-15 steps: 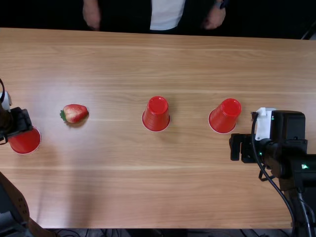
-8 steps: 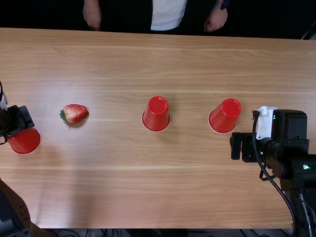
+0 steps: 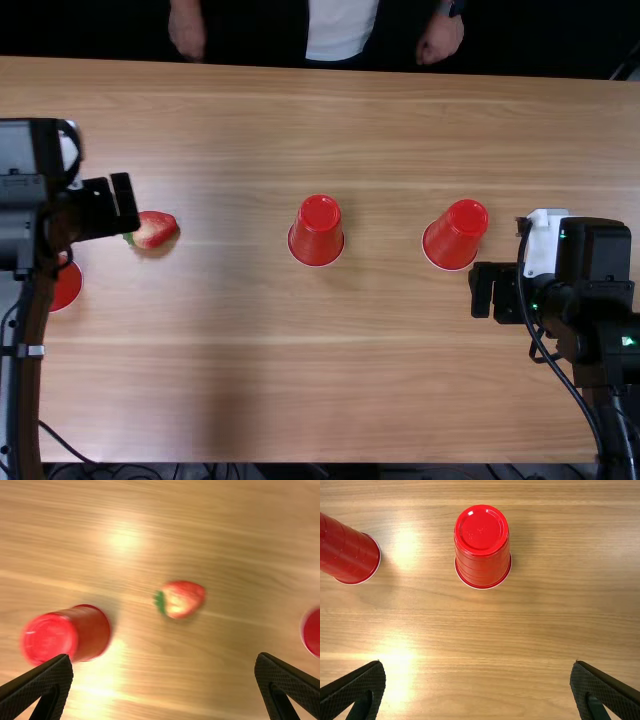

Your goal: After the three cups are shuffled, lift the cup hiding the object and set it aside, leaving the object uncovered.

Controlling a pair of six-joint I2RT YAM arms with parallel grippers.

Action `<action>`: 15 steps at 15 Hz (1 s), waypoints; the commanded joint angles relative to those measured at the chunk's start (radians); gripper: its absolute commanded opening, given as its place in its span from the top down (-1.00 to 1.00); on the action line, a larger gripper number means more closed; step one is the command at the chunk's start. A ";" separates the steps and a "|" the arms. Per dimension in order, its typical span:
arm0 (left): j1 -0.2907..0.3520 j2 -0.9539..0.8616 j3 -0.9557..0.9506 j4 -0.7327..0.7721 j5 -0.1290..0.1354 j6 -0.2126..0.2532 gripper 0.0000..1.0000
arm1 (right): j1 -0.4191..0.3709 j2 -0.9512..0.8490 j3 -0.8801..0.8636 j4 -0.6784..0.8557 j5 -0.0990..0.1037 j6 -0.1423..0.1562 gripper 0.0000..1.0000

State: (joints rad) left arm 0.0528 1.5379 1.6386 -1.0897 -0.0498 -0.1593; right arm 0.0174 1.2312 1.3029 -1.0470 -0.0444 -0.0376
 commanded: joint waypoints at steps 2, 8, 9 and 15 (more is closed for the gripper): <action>-0.088 -0.027 0.009 -0.011 -0.002 -0.005 -1.00 | 0.012 -0.012 0.027 0.002 -0.005 0.008 -1.00; -0.134 -0.078 -0.120 -0.009 -0.005 0.006 -1.00 | 0.013 -0.010 0.015 0.013 -0.005 0.010 -1.00; -0.134 -0.087 -0.135 -0.007 -0.009 0.006 -1.00 | 0.012 -0.010 0.015 0.013 -0.005 0.010 -1.00; -0.122 -0.326 -0.392 0.015 -0.013 0.027 -1.00 | 0.019 -0.219 -0.140 0.015 -0.005 0.017 -1.00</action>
State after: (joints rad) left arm -0.0769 1.2354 1.2751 -1.0744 -0.0528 -0.1425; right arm 0.0200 1.0409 1.1809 -1.0336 -0.0448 -0.0250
